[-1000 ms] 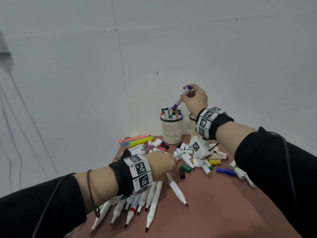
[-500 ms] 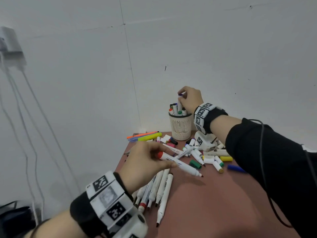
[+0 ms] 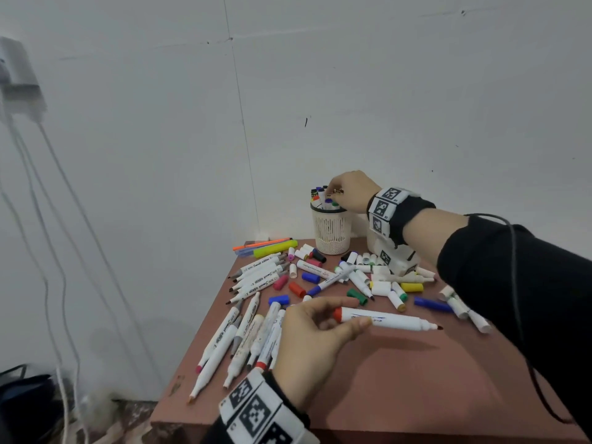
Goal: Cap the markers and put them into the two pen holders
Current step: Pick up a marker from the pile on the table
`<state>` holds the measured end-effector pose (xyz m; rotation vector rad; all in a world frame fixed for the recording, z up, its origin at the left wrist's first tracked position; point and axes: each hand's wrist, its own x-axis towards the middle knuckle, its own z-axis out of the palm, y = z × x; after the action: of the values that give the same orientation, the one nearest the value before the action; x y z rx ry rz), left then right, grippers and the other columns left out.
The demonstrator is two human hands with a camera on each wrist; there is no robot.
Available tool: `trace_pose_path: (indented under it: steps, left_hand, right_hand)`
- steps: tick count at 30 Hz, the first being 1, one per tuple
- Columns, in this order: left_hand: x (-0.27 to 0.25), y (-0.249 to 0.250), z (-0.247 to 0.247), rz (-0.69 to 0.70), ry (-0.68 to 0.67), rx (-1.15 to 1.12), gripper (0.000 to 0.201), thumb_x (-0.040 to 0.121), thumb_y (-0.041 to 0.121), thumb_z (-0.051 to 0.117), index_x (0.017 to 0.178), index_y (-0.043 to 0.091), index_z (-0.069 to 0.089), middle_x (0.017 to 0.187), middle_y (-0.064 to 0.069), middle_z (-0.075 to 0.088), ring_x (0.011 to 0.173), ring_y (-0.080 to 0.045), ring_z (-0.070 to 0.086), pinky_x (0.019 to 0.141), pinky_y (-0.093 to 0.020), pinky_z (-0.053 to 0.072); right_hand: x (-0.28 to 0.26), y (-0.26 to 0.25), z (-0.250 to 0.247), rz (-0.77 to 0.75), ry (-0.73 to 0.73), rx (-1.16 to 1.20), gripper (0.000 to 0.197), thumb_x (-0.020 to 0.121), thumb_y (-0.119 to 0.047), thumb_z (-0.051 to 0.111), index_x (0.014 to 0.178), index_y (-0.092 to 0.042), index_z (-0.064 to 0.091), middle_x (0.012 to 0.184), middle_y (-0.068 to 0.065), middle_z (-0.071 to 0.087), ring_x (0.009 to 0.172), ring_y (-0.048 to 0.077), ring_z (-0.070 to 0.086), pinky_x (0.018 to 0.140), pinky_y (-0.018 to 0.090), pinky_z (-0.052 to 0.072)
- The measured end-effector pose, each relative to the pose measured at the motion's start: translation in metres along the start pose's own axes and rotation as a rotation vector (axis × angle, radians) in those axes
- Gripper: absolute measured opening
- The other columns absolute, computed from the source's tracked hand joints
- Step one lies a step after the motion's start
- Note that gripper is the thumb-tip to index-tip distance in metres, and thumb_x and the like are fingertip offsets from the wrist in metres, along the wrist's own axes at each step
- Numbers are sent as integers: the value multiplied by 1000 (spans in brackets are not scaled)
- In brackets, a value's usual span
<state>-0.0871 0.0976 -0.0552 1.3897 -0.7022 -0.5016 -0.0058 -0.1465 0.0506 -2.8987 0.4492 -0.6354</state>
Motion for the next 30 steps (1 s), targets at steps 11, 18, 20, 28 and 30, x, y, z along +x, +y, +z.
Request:
trace_pose_path:
  steps: [11,18,20,28,30]
  left_hand:
    - [18,-30,34,-358,5,-461,15,76,-5,69,90,-1,70,77,-15,70,62,-14,64,57,-19,53]
    - [22,-33,37,-377,-43,-473,12,75,-9,68,85,-2,69,75,-16,68,57,-15,63,55,-20,54]
    - [24,-34,36,-388,-43,-479,11,75,-9,68,84,-2,69,75,-15,68,59,-15,63,54,-18,52]
    - [24,-36,34,-371,-60,-529,11,77,-8,68,86,-2,68,77,-16,67,61,-15,63,54,-17,52]
    - [25,-36,34,-368,-73,-536,11,77,-9,67,84,-1,69,79,-17,66,62,-17,62,55,-17,52]
  right_hand:
    - [-80,26,-15,-96,-445,-202,29,87,-15,60,116,-18,64,110,-2,62,105,16,56,86,24,42]
    - [-105,62,-2,-73,-728,-259,46,80,-20,73,123,-28,60,113,-5,57,87,3,51,68,9,38]
    - [-106,65,2,-63,-744,-280,47,78,-23,75,122,-31,60,118,-4,57,94,9,54,78,19,47]
    - [-90,51,14,-153,-732,-412,37,80,-12,70,115,-24,64,95,-8,49,89,14,51,66,18,40]
    - [-82,38,12,-182,-711,-406,36,82,-12,68,117,-22,63,96,-8,50,84,10,48,60,12,34]
